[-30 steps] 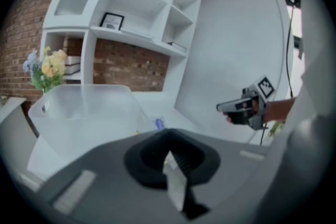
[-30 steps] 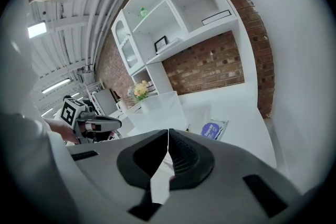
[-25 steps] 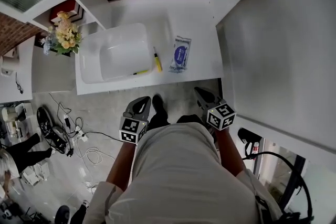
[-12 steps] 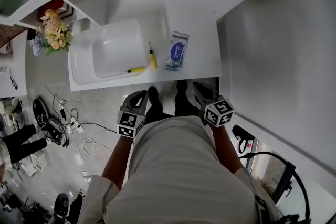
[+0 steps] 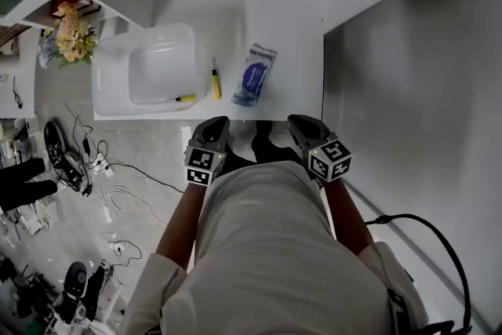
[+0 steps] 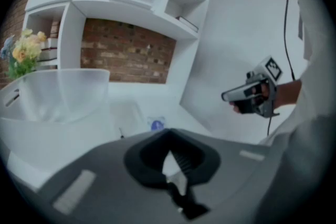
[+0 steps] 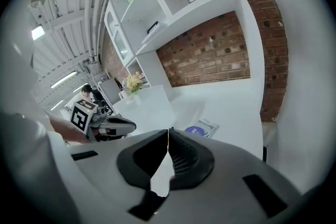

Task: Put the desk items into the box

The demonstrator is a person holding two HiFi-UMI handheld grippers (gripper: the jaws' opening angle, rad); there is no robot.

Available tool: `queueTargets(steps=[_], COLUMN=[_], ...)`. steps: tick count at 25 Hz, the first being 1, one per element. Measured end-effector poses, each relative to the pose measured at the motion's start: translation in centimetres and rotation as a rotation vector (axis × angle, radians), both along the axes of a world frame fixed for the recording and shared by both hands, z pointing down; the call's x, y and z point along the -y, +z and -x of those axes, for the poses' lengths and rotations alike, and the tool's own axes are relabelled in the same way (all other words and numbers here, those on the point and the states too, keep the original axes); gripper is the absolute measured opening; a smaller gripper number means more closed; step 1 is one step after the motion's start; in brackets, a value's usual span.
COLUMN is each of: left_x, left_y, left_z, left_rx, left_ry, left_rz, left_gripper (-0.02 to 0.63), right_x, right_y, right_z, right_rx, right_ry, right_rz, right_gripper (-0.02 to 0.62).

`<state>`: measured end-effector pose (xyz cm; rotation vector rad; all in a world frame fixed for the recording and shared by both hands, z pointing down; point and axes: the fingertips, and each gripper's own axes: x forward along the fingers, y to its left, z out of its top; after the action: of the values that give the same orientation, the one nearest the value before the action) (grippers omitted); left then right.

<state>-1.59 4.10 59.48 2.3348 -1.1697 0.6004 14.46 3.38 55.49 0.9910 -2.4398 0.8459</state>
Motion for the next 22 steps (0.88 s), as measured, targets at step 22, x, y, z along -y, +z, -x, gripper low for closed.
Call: queueTargets(steps=[22], left_x=[9.4], left_y=[8.4], left_z=[-5.0], left_rx=[0.070], left_ry=[-0.057], left_rz=[0.152], left_gripper=[0.052], right_x=[4.0], right_y=[3.4], right_z=[-6.9], right_rx=[0.025], right_ry=[-0.039], right_rz=[0.079], right_gripper=[0.003])
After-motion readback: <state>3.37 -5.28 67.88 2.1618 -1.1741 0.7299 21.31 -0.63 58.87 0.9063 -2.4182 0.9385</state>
